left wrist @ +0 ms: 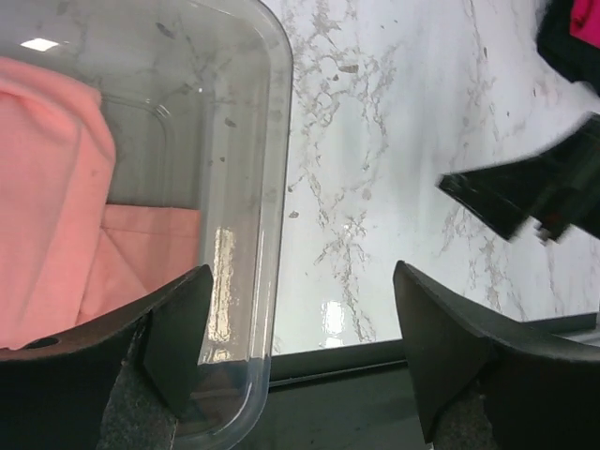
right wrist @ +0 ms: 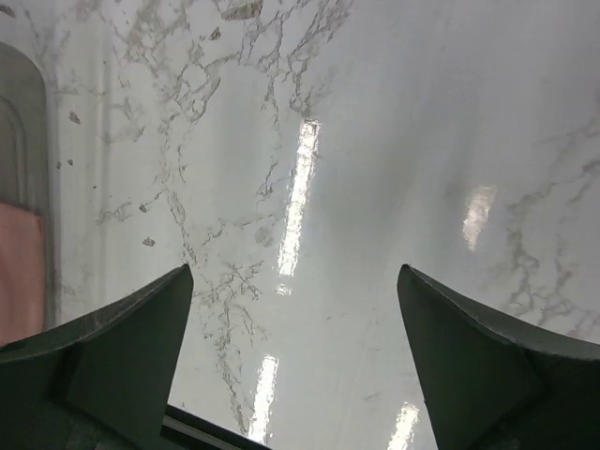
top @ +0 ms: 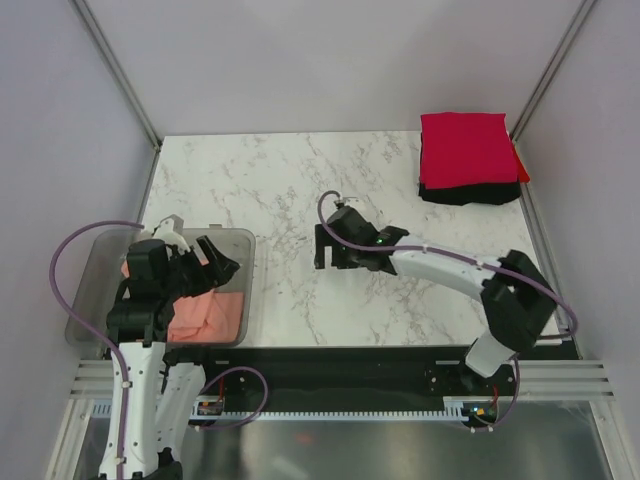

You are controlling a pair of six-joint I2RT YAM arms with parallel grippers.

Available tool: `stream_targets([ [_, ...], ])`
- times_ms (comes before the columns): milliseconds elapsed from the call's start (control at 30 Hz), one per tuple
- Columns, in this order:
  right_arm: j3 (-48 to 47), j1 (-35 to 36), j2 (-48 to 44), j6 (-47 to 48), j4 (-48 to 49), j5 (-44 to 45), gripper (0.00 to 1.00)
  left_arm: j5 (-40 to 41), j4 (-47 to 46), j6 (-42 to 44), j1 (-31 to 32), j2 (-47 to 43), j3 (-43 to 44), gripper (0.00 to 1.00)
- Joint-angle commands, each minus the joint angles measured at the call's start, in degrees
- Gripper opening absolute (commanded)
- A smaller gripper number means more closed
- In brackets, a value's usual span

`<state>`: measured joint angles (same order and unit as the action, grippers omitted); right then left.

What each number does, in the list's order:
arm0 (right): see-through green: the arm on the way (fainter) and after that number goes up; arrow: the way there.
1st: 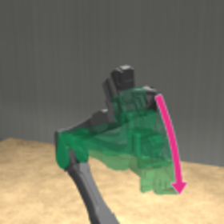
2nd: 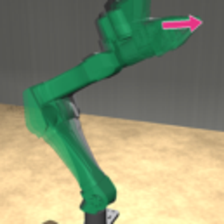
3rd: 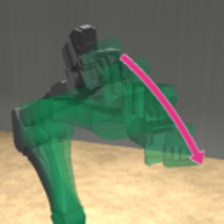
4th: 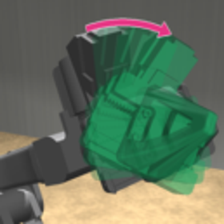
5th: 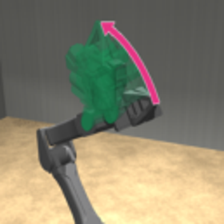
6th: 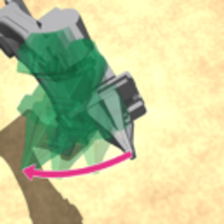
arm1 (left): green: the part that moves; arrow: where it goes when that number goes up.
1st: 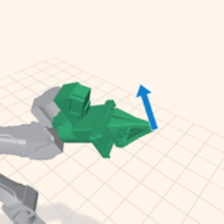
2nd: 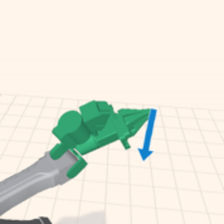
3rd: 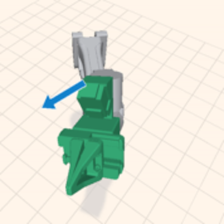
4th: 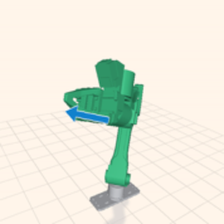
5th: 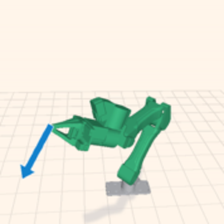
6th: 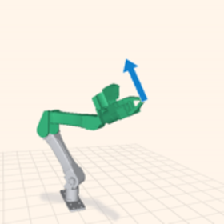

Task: Fold and stack the t-shirts
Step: Grab the tshirt from the pile

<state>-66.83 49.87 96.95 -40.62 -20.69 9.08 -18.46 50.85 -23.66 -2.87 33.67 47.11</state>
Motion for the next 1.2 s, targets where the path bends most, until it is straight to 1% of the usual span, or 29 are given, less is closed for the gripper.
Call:
stream_targets([
  [0,6.06,0.93,-11.76,-0.07,-0.93,4.81,0.98,7.54,1.0,-2.17,-0.29,-1.15,2.28,0.86],
  [33,7.84,1.02,-16.04,-0.77,-0.93,4.54,0.98,7.99,1.09,-2.35,-0.29,-1.24,2.46,0.86],
  [67,9.59,1.02,-18.0,-1.65,-0.85,4.11,0.98,6.96,1.01,-2.09,-0.29,-0.89,2.63,0.87],
  [100,13.0,1.02,-19.93,-2.44,-0.32,2.54,0.98,7.29,1.09,-2.0,-0.29,-0.54,2.89,0.9],
  [133,14.6,0.94,-23.52,-3.23,-0.14,1.82,0.98,8.6,1.35,-2.61,-0.29,-0.1,3.68,0.92],
  [167,16.1,1.11,-25.3,-3.67,-0.23,1.38,0.98,12.36,1.79,-3.14,-0.29,2.25,4.56,0.95],
  [200,18.99,1.11,-26.97,-4.11,-0.14,0.86,0.98,14.57,2.67,-3.49,-0.29,3.58,5.52,1.0],
  [233,20.23,1.11,-30.12,-4.9,-0.14,-0.11,0.98,16.68,2.85,-3.5,-0.38,5.6,7.19,1.0],
  [300,23.3,1.2,-32.95,-5.78,-0.06,-1.25,0.98,20.2,3.11,-3.06,-0.99,11.39,8.43,1.0],
  [367,24.72,1.29,-36.55,-6.83,-0.4,-2.66,0.98,21.44,3.99,-2.97,-2.22,15.44,10.36,1.0],
  [400,25.77,1.2,-37.61,-7.1,-0.93,-2.75,0.98,21.53,4.08,-2.8,-3.18,18.94,10.8,1.0],
  [433,26.13,1.28,-39.8,-7.36,-1.46,-2.67,0.98,21.71,3.91,-2.62,-5.54,20.11,10.98,1.0],
  [533,27.8,1.2,-44.1,-8.16,-2.95,-2.4,0.98,23.19,1.81,-1.83,-9.51,22.66,9.76,1.0],
  [633,29.03,1.29,-47.27,-8.6,-4.1,-2.14,0.98,23.21,0.75,-3.31,-12.23,26.35,7.92,1.0],
  [733,29.82,1.29,-47.99,-8.69,-4.01,-3.37,0.98,21.8,-1.8,-4.81,-15.4,30.12,5.46,1.0],
  [833,30.27,1.28,-47.12,-8.16,-3.75,-4.42,0.98,15.75,-3.91,-6.3,-18.38,35.12,3.87,0.98],
  [867,30.35,1.29,-46.76,-7.9,-3.83,-4.51,0.98,15.04,-4.87,-6.66,-18.66,36.37,3.34,0.97],
  [900,30.35,1.29,-46.59,-7.72,-3.75,-4.51,0.98,13.99,-6.54,-7.01,-19.01,37.86,2.64,0.94],
  [933,30.44,1.29,-46.32,-7.37,-3.57,-4.6,0.98,11.1,-7.16,-7.88,-19.97,39.79,1.68,0.91],
  [967,30.53,1.37,-46.23,-7.28,-3.57,-4.34,0.98,9.51,-7.95,-8.33,-20.41,43.03,1.14,0.88],
  [1033,30.62,1.29,-46.23,-7.19,-3.57,-4.51,0.98,6.78,-10.15,-8.94,-20.68,45.95,0.53,0.74],
  [1067,30.53,1.29,-46.41,-7.1,-3.74,-4.77,0.98,5.9,-9.98,-8.51,-20.68,47.0,1.13,0.41],
  [1133,30.35,1.29,-47.28,-7.1,-4.71,-4.95,0.98,7.11,-8.31,-8.42,-20.51,44.13,3.42,0.1],
  [1167,30.35,1.29,-47.72,-7.1,-5.06,-4.78,0.98,8.43,-7.35,-8.85,-20.59,41.07,4.47,0.02],
])
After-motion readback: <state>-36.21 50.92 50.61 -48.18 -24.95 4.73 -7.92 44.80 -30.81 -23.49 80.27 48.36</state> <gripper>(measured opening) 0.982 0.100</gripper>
